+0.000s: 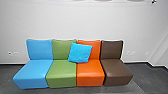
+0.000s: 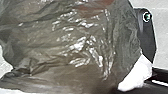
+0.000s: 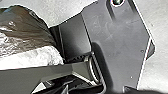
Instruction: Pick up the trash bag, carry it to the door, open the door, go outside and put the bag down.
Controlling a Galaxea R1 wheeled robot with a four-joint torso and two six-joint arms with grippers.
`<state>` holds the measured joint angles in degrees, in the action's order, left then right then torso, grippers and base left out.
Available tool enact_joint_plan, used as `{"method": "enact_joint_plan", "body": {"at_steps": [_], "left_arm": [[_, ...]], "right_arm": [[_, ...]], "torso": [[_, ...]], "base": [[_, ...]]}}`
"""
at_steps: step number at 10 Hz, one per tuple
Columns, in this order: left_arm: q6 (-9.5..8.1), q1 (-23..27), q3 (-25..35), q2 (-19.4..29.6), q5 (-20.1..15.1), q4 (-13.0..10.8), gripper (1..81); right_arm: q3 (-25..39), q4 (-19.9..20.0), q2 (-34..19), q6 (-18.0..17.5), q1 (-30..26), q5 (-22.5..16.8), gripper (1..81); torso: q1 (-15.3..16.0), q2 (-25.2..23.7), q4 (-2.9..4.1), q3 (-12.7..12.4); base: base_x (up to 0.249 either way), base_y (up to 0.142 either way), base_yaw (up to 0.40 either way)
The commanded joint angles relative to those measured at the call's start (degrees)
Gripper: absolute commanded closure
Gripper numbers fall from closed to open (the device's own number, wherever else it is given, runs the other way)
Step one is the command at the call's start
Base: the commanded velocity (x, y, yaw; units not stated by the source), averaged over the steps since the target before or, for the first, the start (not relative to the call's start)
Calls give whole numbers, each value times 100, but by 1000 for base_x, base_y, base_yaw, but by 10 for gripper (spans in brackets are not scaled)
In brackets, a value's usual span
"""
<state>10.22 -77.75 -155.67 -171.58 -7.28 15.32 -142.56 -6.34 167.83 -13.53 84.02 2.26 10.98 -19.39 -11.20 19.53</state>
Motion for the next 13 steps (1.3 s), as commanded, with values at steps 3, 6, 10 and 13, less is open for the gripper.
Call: {"method": "enact_joint_plan", "body": {"at_steps": [3,6,10,13], "left_arm": [[16,194,19,-26,-424,-29,811],[16,194,19,-26,-423,-29,811],[7,194,19,-26,-415,-3,811],[7,194,-33,-43,-415,23,811]], "right_arm": [[27,-78,-36,8,-118,-357,10],[27,-69,-27,0,-117,-357,10],[-183,-60,104,0,-117,-357,10],[-236,-69,148,0,-108,-357,10]], "torso": [[-636,975,-2,-948],[-1014,1526,-2,-909],[-996,1558,-2,-1010],[-1023,1613,-2,-1581]], "base": [[0,0,0],[0,0,0],[0,0,0],[0,0,0]]}}
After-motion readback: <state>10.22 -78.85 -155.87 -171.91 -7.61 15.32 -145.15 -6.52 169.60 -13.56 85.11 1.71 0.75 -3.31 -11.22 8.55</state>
